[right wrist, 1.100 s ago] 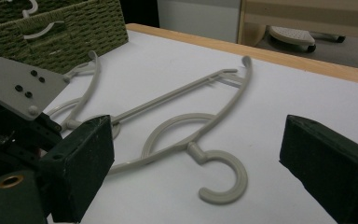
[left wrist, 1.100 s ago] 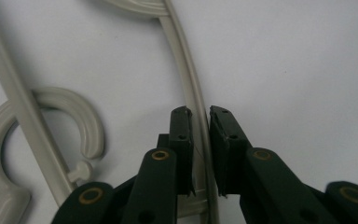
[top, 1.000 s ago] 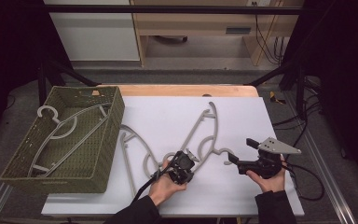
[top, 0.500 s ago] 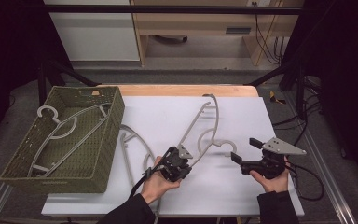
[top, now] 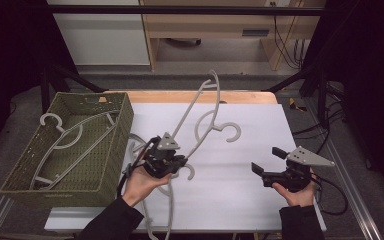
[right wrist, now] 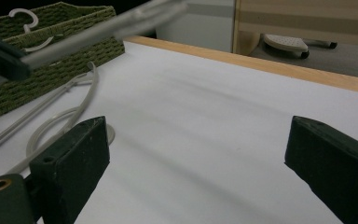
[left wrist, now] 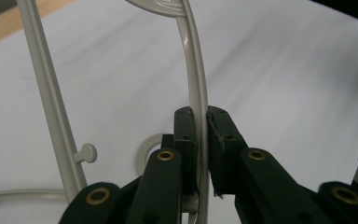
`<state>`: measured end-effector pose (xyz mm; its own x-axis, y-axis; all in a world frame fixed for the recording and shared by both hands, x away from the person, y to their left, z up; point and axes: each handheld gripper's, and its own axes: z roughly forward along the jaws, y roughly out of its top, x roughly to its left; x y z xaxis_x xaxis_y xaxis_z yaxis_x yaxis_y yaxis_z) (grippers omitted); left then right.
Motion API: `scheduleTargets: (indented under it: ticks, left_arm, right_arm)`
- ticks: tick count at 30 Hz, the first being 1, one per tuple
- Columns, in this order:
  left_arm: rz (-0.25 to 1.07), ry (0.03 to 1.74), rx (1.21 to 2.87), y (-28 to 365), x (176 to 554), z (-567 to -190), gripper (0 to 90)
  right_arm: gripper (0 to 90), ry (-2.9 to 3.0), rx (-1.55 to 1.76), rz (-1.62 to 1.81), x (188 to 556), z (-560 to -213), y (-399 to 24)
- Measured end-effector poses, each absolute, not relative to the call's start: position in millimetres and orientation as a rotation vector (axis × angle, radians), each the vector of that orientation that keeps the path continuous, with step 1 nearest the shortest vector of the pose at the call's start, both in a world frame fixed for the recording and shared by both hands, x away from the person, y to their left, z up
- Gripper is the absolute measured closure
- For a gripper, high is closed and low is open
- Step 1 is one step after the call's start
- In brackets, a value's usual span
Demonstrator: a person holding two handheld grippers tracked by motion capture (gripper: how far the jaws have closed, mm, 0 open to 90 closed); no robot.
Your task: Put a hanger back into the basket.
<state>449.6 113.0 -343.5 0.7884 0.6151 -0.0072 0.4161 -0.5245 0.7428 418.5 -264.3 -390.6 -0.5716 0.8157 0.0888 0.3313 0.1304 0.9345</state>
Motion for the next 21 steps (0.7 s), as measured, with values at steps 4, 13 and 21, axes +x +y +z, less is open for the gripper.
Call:
scheduleTargets:
  ticks: [4,13,21]
  left_arm:
    - [0.357,0.734,2.205,133.9,445.6,-326.3,82.3]
    - [0.373,0.693,2.221,180.1,437.5,-308.4,82.3]
    - [0.391,0.697,2.246,219.0,433.7,-300.5,82.3]
  right_arm:
    - [6.5,1.965,1.1,1.438,418.5,-390.8,-264.3]
    - [6.5,1.965,1.099,1.436,418.8,-391.0,-264.3]
    - [6.3,1.969,1.097,1.434,419.1,-391.5,-263.3]
